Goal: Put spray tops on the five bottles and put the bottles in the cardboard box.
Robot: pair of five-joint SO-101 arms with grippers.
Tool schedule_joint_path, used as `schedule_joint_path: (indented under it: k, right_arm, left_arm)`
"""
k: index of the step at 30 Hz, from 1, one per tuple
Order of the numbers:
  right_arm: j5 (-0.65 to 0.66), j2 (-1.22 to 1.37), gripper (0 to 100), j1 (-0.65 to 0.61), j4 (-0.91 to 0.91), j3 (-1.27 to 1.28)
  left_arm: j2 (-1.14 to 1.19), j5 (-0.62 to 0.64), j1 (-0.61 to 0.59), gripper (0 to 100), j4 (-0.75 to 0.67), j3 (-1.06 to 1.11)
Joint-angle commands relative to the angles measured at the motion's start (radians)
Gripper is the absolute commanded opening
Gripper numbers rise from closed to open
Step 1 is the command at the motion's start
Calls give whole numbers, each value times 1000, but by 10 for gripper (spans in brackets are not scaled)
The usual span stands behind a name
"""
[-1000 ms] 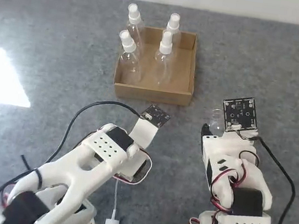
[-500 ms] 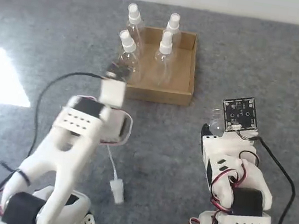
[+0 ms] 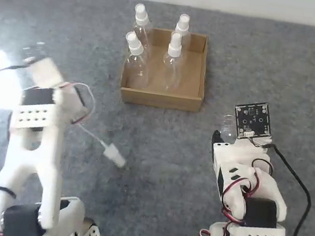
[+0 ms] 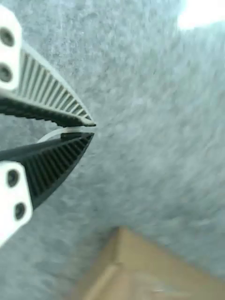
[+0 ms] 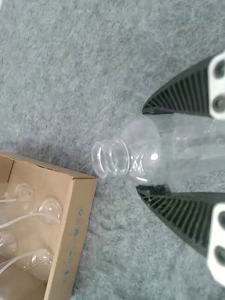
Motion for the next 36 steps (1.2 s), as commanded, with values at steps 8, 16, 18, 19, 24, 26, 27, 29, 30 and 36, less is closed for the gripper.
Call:
schedule_joint_path:
  k: [8, 16, 18, 19, 24, 26, 27, 29, 30, 36]
  right_arm:
    - [-6, -27, 34, 10, -19, -12]
    - [23, -27, 32, 8, -18, -12]
    - [23, -27, 32, 7, -18, -12]
    - [23, -27, 32, 7, -18, -12]
    - [25, -27, 32, 7, -18, -12]
    - [26, -27, 32, 7, -18, -12]
    - [26, -27, 32, 7, -18, -12]
    - [26, -27, 32, 7, -18, -12]
    - [26, -27, 32, 7, -18, -12]
    - [28, -27, 32, 8, -19, -12]
  left_arm:
    - [-9, 190, -198, 15, -34, -35]
    - [-9, 233, -267, 255, -29, -30]
    - [-9, 241, -267, 263, -15, -30]
    - [-15, 241, -267, 250, -9, -30]
    - [-18, 153, -267, 155, 20, -58]
    - [-18, 55, -267, 117, 20, -70]
    - [-18, -8, -267, 103, 20, -77]
    - [-18, -152, -265, 88, 20, -88]
    - [-18, -224, -265, 87, 18, -91]
    - [-18, -505, -262, 83, 15, -104]
